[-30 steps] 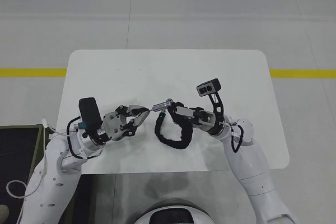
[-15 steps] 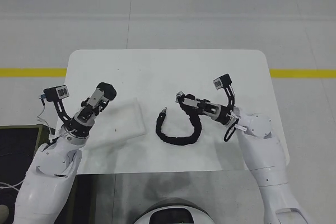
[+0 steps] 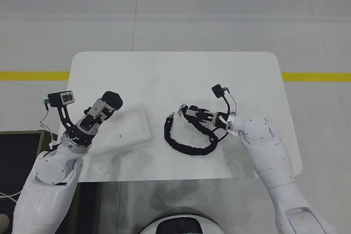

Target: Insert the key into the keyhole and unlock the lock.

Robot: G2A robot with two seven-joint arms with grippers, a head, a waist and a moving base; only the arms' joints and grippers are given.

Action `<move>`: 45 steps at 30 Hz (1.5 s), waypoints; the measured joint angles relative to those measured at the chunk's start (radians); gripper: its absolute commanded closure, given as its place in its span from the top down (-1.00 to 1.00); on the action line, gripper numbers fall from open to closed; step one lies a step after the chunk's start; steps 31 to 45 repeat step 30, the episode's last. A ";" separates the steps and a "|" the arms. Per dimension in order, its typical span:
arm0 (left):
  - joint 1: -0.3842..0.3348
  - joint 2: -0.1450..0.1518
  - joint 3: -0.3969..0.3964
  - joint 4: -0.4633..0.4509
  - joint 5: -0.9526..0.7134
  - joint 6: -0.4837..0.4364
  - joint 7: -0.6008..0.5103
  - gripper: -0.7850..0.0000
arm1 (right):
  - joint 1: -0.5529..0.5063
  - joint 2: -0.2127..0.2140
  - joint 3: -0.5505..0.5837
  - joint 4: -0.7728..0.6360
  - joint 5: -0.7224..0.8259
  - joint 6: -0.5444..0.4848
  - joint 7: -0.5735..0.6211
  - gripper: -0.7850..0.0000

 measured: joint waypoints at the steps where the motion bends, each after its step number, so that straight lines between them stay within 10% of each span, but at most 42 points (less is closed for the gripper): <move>1: 0.000 0.000 0.000 0.000 0.000 0.000 0.000 1.00 | -0.001 0.002 0.005 -0.007 -0.012 0.002 -0.010 1.00; 15: 0.000 0.000 0.000 0.000 0.000 0.000 0.000 1.00 | -0.108 0.040 0.083 -0.282 -0.187 -0.031 -0.164 1.00; 45: 0.000 0.000 0.000 0.000 0.000 0.000 0.000 1.00 | -0.109 0.040 0.082 -0.282 -0.177 -0.031 -0.165 1.00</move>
